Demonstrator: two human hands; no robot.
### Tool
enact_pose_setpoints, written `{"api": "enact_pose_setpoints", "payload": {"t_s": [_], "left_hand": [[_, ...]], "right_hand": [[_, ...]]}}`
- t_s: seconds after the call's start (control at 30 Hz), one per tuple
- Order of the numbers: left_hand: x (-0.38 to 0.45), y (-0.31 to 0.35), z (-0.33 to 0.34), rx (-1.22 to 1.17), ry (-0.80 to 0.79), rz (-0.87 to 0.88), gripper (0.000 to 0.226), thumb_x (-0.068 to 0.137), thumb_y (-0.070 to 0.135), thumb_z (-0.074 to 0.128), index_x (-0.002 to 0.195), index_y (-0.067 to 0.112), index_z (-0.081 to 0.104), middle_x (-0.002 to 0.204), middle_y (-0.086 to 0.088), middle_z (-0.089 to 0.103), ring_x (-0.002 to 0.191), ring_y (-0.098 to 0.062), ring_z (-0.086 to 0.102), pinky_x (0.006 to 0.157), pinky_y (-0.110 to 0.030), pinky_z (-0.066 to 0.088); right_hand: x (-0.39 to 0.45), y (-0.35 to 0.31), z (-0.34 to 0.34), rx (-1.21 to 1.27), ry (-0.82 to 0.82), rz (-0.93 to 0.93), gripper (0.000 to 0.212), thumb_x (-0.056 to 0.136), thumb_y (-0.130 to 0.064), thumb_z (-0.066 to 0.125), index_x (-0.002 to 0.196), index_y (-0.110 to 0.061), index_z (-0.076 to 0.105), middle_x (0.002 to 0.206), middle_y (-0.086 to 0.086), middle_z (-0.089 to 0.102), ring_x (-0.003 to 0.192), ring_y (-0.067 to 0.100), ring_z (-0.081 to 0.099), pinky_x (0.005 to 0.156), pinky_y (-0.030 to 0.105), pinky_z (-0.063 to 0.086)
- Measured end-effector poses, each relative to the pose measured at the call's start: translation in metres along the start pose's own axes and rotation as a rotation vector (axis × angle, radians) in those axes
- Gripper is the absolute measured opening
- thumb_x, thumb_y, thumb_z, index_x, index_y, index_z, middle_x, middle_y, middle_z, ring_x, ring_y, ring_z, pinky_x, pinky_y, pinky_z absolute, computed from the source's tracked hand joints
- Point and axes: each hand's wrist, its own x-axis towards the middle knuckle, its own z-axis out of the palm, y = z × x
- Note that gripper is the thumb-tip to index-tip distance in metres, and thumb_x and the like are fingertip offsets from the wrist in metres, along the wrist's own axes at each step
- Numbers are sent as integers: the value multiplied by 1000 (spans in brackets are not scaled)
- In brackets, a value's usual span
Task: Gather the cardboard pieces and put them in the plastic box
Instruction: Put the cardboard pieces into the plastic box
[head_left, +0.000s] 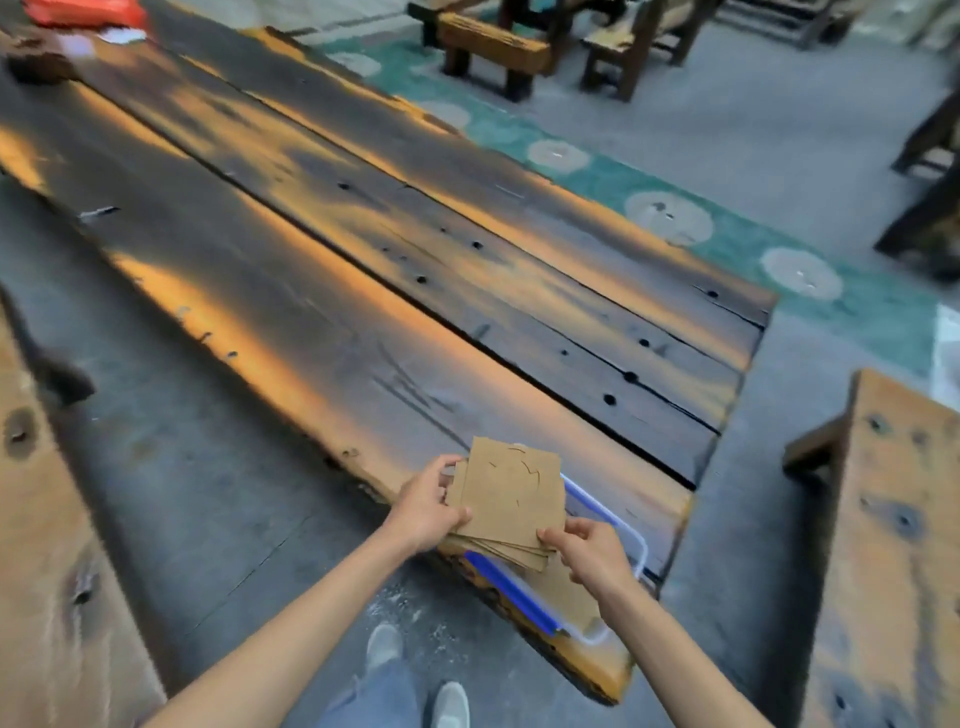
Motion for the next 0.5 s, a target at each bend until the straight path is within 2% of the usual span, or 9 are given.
{"api": "enact_pose_setpoints", "payload": {"t_s": [0.07, 0.13, 0.23, 0.33, 0.43, 0.5], "left_hand": [[14, 8, 23, 78, -86, 29, 71, 78, 1, 78, 140, 20, 50, 111, 0, 66, 102, -22, 72, 93, -42, 59], [30, 15, 45, 162, -181, 57, 71, 79, 7, 79, 141, 24, 48, 118, 2, 66, 111, -21, 70, 99, -44, 56], [45, 17, 66, 245, -267, 97, 71, 79, 11, 77, 142, 21, 46, 129, -3, 67, 115, -21, 66, 99, -42, 54], [60, 15, 83, 349, -346, 142, 70, 79, 14, 75, 142, 19, 45, 133, -6, 63, 116, -23, 64, 99, -36, 52], [68, 10, 91, 439, -401, 153, 67, 80, 18, 72, 141, 21, 44, 135, -7, 61, 122, -26, 59, 100, -32, 48], [70, 2, 92, 467, -437, 137, 63, 81, 20, 66, 139, 22, 42, 133, -8, 57, 122, -28, 57, 101, -35, 47]], "right_hand": [[1, 14, -15, 1, 70, 56, 7, 87, -23, 73, 81, -20, 75, 65, -12, 64, 63, 6, 54, 56, 21, 39], [4, 27, -27, 5, 135, 115, 8, 85, -25, 74, 78, -22, 73, 65, -13, 65, 63, 6, 55, 55, 22, 39], [5, 39, -35, -43, 194, 198, 13, 81, -27, 75, 71, -20, 70, 57, -14, 64, 61, 8, 58, 53, 25, 41], [9, 48, -36, -129, 238, 294, 18, 75, -34, 76, 74, -17, 69, 74, -5, 71, 73, 11, 64, 59, 28, 47], [10, 52, -34, -241, 248, 349, 27, 72, -41, 73, 91, -24, 64, 90, -6, 70, 82, 13, 62, 62, 27, 46], [11, 52, -28, -336, 251, 371, 35, 72, -44, 69, 103, -30, 59, 101, -4, 68, 94, 20, 65, 73, 31, 50]]}}
